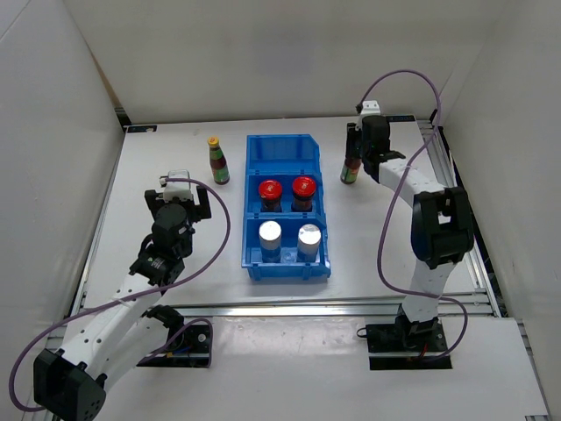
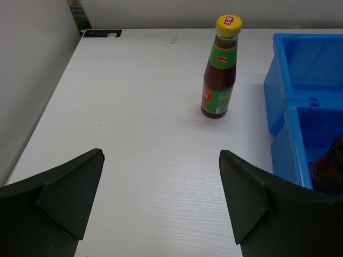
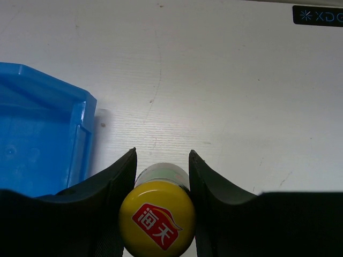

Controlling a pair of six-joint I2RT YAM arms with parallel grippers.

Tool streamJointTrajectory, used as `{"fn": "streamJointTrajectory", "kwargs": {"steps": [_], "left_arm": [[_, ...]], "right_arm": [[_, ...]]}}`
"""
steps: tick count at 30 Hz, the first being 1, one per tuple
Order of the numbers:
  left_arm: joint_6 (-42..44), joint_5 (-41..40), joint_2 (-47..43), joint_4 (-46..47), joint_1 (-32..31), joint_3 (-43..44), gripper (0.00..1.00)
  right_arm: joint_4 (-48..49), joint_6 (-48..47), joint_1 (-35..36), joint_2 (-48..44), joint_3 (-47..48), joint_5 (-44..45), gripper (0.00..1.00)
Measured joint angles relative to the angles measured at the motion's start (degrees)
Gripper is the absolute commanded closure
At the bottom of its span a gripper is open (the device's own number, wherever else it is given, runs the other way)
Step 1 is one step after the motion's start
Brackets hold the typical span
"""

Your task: Organize the condiment bottles

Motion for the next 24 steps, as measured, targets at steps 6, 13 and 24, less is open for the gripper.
{"fn": "streamJointTrajectory", "kwargs": {"steps": [6,13,24], "left_arm": [[-0.02,-0.04,0.00,0.11,0.00,0.00,0.01],[-0.04,0.00,0.00,0.11,0.00,0.00,0.01],[-0.04,0.00,-0.02,0.11,0.00,0.00,0.01]], "right_arm": [[-7.28,-1.88,2.01,0.00,6.95,0.81,1.00],[-8.83,-4.76,9.20,0.00,16.63,0.74,1.00],[-9.90,-4.15,14.12,5.20,23.23,-1.77,1.00]]}}
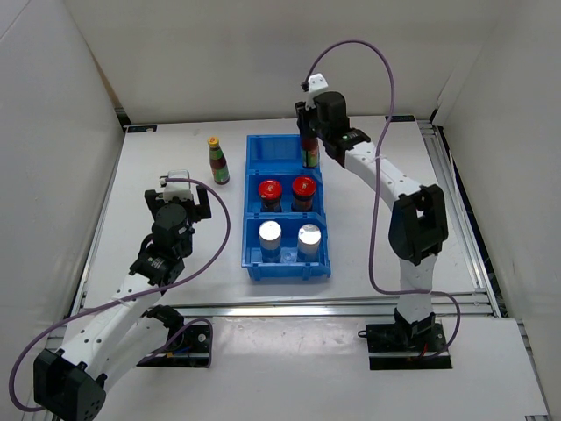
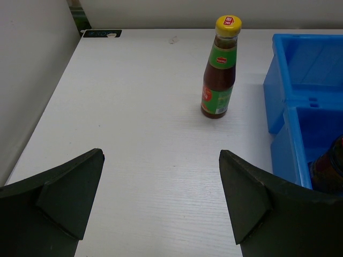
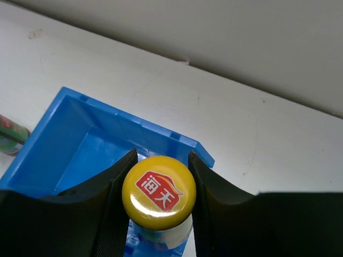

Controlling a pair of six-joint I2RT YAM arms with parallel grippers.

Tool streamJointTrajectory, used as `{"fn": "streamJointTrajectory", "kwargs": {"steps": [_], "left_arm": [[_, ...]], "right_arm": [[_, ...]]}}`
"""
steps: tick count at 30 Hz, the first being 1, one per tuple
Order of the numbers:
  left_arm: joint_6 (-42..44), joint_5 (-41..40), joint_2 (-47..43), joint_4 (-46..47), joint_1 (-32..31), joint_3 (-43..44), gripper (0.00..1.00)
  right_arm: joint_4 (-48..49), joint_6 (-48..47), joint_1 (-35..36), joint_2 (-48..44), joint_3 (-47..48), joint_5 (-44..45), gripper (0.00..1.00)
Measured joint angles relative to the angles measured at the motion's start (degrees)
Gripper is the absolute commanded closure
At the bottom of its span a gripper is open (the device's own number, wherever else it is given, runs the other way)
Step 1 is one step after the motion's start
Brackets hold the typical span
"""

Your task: Organize the condiment bottles

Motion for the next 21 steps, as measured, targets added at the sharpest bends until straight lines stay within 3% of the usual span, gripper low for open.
{"fn": "streamJointTrajectory", "kwargs": {"steps": [16,21], "left_arm": [[0.04,0.00,0.00,0.07,0.00,-0.11,0.01],[0.04,0.00,0.00,0.07,0.00,-0.15,0.01]], "right_arm": [[-1.51,2.29,-0.46,8.63,1.44,-1.97,1.00],[-1.53,2.56,-0.44,9.09,1.44,-2.23,0.86]]}}
